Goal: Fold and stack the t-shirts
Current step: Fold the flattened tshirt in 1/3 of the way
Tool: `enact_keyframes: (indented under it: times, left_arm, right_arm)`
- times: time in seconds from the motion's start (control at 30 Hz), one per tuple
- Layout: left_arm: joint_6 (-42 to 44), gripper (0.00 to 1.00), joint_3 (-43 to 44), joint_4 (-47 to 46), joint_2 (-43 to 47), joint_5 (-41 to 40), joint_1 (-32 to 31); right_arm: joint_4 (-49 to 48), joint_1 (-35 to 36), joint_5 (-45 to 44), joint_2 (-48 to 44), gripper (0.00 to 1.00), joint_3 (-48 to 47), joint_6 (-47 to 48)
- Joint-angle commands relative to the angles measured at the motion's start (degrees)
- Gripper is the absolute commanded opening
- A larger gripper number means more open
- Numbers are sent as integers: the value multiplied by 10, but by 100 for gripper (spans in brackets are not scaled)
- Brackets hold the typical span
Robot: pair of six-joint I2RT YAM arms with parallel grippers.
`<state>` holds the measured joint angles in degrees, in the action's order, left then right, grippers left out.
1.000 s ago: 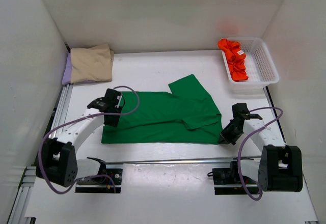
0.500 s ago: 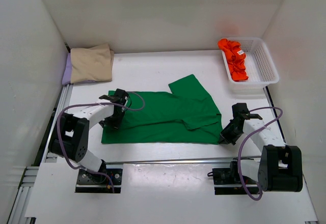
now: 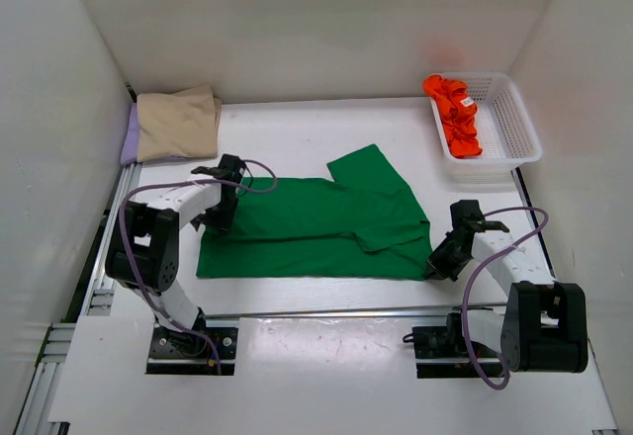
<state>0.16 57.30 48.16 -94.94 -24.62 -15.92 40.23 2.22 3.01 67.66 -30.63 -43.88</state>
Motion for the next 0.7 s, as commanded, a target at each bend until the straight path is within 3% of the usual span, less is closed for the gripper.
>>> enact_keyframes:
  times: [0.0, 0.33, 0.4, 0.43, 0.5, 0.53, 0.6, 0.67]
  left_arm:
    - [-2, 60, 34, -6, -2, -8, 24]
    - [-2, 60, 127, 30, -80, 0, 130]
    - [-2, 63, 227, 87, -86, 56, 179]
    - [-2, 65, 270, 128, -86, 163, 199]
    - [-2, 72, 346, 254, -100, 296, 264]
    - [-2, 75, 339, 282, -100, 379, 278]
    - [-2, 77, 251, 324, -92, 390, 278]
    - [-2, 79, 161, 303, -65, 360, 259]
  right_arm:
    - [4, -3, -20, 2, 0, 7, 15]
    - [4, -3, -20, 2, 0, 7, 15]
    - [4, -3, -20, 2, 0, 7, 15]
    - [4, -3, -20, 2, 0, 7, 15]
    - [4, -3, -25, 2, 0, 7, 15]
    - [4, -3, -25, 2, 0, 7, 15]
    - [4, -3, -25, 2, 0, 7, 15]
    - [-1, -3, -25, 2, 0, 7, 15]
